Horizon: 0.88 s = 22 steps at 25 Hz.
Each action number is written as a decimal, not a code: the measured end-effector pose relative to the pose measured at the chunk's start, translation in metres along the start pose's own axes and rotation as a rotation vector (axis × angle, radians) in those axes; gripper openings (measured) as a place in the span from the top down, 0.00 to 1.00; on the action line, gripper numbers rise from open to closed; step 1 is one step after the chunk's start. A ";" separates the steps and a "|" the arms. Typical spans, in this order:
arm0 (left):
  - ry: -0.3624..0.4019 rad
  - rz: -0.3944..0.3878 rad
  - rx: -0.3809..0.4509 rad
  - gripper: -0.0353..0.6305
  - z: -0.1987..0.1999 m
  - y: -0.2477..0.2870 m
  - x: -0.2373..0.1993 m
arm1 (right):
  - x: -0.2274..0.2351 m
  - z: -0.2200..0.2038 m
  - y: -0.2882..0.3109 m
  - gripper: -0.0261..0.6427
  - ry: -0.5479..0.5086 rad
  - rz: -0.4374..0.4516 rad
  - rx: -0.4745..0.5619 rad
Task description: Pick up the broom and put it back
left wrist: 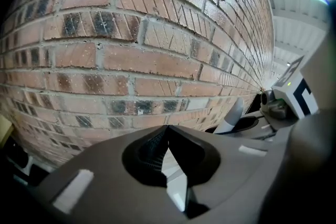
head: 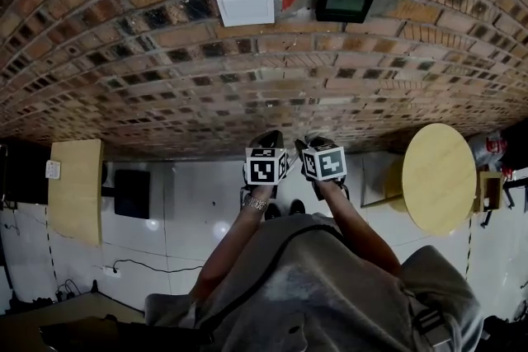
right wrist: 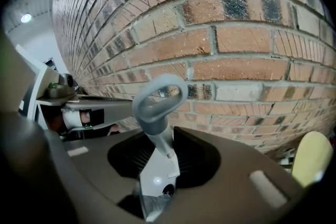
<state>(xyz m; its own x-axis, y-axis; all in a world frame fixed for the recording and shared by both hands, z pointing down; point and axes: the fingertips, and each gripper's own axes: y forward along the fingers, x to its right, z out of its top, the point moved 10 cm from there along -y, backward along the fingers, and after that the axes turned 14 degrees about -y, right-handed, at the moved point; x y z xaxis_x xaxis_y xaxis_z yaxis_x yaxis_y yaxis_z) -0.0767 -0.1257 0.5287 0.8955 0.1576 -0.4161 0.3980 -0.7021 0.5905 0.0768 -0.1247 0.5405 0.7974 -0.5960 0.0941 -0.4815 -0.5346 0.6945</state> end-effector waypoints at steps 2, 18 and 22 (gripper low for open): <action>-0.002 -0.002 -0.001 0.95 -0.001 -0.001 -0.001 | 0.001 -0.002 0.001 0.80 -0.015 -0.010 -0.006; -0.089 0.086 0.021 0.95 -0.020 -0.027 -0.031 | 0.070 -0.069 0.115 0.81 0.092 -0.091 -0.254; -0.106 0.117 0.003 0.95 -0.030 -0.030 -0.034 | 0.081 -0.074 0.151 0.81 0.051 -0.093 -0.273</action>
<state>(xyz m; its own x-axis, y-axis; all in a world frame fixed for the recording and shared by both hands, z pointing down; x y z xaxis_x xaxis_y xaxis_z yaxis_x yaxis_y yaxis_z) -0.1127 -0.0892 0.5459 0.9098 0.0005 -0.4150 0.2911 -0.7134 0.6374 0.0958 -0.2098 0.7056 0.8539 -0.5178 0.0521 -0.2954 -0.4000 0.8676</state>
